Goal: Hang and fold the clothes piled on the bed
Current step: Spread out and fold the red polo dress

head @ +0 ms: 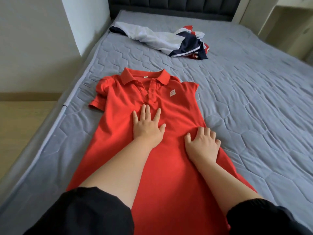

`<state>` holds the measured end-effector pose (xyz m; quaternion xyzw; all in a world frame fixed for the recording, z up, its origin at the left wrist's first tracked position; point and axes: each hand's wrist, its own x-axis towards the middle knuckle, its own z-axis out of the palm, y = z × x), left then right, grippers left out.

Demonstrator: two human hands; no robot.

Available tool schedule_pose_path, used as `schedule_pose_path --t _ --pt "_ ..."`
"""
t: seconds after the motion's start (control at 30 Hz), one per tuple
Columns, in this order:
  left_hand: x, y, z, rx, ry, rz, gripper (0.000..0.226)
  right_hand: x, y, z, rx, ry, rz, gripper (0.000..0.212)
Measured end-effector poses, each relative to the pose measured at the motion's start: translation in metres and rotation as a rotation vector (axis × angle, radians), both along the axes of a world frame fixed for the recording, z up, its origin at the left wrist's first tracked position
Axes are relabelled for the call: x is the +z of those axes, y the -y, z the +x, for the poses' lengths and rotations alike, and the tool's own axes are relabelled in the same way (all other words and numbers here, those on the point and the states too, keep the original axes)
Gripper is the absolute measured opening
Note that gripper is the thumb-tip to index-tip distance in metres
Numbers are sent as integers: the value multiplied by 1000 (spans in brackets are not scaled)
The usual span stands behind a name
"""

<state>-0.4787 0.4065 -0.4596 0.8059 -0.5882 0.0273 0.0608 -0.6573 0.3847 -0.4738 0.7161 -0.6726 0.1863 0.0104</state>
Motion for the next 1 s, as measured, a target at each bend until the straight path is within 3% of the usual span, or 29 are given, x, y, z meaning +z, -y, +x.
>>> schedule_pose_path --t 0.17,0.23,0.4,0.53,0.7,0.8,0.87,0.93,1.0 --pt "-18 3 7 -91 -16 -160 71 11 44 5 64 181 12 42" --pt "-20 5 9 -90 -46 -167 71 23 73 9 79 399 124 40" --pt "-20 7 10 -88 -101 -143 70 60 141 32 -135 1156 577 42" --pt "-21 5 10 -83 -120 -176 71 63 163 48 -139 1377 697 41" --pt "-21 5 9 -77 -124 -199 71 61 173 55 -132 1393 776 13" --pt "-19 5 9 -74 -133 -195 72 67 177 48 -108 1438 777 17" --pt "-19 5 9 -76 -134 -198 71 72 183 39 -130 1349 534 23" --pt "-19 4 9 -77 -132 -203 71 79 186 23 -192 1041 175 10" --pt "-19 4 9 -78 -136 -203 71 81 185 4 -288 860 -25 22"
